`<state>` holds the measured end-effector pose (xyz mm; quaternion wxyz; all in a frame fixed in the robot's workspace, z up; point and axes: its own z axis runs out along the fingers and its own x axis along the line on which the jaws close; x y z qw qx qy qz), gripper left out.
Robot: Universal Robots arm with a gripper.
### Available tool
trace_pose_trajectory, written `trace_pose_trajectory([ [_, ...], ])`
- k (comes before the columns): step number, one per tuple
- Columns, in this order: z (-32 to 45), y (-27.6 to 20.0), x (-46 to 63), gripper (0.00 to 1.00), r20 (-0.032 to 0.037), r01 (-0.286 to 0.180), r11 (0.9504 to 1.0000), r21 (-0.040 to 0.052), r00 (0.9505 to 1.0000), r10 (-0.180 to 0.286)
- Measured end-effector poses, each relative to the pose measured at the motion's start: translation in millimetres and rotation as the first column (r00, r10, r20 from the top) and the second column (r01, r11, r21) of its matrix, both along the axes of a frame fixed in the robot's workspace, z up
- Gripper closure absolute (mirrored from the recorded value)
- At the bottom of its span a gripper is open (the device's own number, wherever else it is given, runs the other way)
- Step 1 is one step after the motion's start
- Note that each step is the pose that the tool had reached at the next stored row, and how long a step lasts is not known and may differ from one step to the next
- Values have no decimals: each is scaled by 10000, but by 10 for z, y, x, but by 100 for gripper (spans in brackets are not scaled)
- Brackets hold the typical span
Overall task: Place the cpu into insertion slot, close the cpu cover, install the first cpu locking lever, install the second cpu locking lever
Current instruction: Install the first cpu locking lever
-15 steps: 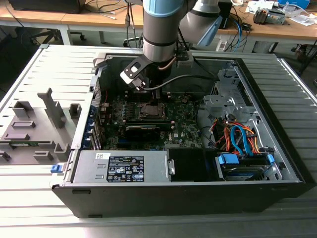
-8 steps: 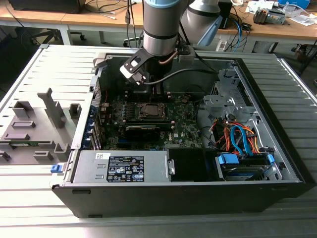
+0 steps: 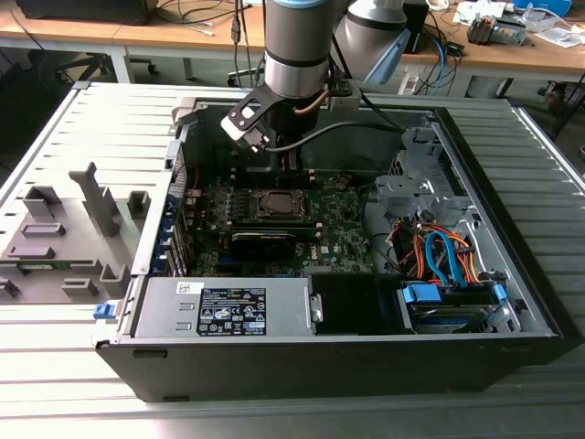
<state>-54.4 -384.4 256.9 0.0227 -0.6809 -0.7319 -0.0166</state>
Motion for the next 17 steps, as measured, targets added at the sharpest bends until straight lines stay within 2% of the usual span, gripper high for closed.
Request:
trace_pose_trajectory([
  [10, 1, 0, 0, 89, 1, -5, 10000, 0, 10000, 5],
  [13, 2, 0, 0, 89, -1, -215, 9998, -41, 9998, 215],
  [17, 2, 0, 0, 89, -1, -403, 9992, -50, 9992, 403],
])
